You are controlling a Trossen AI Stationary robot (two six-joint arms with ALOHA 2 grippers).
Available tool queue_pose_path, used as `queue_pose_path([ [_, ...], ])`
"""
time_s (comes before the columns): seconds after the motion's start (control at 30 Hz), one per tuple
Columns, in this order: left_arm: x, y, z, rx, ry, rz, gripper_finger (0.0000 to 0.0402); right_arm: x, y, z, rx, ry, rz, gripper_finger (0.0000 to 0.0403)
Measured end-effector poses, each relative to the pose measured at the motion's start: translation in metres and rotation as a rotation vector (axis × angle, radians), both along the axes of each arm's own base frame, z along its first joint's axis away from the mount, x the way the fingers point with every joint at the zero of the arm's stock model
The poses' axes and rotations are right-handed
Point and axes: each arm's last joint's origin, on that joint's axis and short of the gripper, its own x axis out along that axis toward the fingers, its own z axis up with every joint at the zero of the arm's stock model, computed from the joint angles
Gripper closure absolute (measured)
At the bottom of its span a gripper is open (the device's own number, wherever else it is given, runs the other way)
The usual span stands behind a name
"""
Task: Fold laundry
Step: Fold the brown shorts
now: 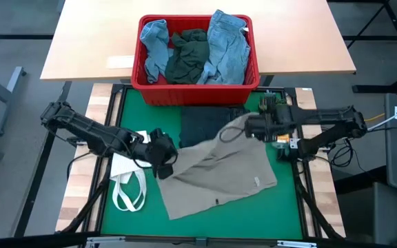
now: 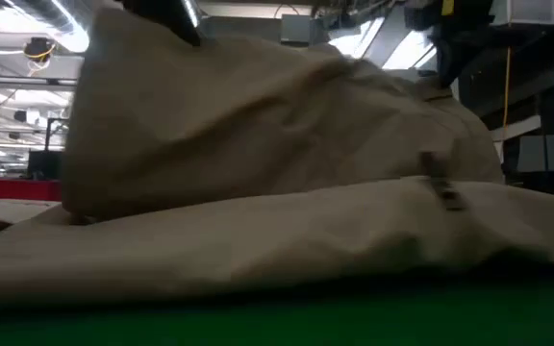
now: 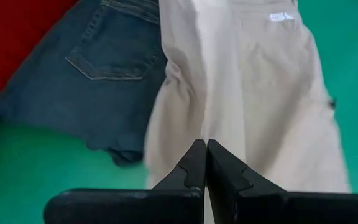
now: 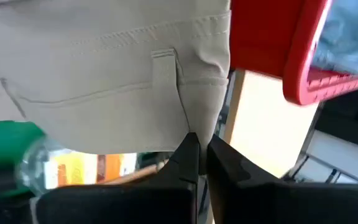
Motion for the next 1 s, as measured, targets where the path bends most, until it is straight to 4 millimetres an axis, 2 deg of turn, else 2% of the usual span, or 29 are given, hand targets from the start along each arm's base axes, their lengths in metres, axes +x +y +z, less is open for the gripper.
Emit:
queue_pose_path([
  [0.1, 0.002, 0.008, 0.000, -0.002, 0.011, -0.010, 0.0401, -0.001, -0.011, 0.000, -0.001, 0.027, -0.021, 0.0391],
  [0.2, 0.003, 0.008, 0.000, -0.040, 0.018, -0.036, 0.0401, -0.001, -0.010, 0.000, 0.000, 0.037, -0.006, 0.0391],
  [0.37, 0.006, -0.004, 0.005, -0.132, -0.046, -0.135, 0.0401, -0.002, 0.011, 0.001, -0.012, 0.049, 0.112, 0.0391],
  [0.53, 0.014, -0.030, 0.005, -0.172, -0.136, -0.221, 0.0401, -0.007, 0.041, -0.003, 0.009, 0.035, 0.215, 0.0391],
  [0.63, 0.021, -0.049, -0.005, -0.190, -0.138, -0.258, 0.0401, -0.013, 0.058, -0.016, 0.037, 0.071, 0.259, 0.0391],
  [0.83, 0.038, -0.082, -0.042, -0.233, -0.068, -0.306, 0.0401, -0.030, 0.085, -0.047, 0.103, 0.136, 0.271, 0.0391],
  [1.0, 0.047, -0.103, -0.065, -0.273, -0.038, -0.371, 0.0402, -0.046, 0.108, -0.059, 0.178, 0.146, 0.261, 0.0391],
])
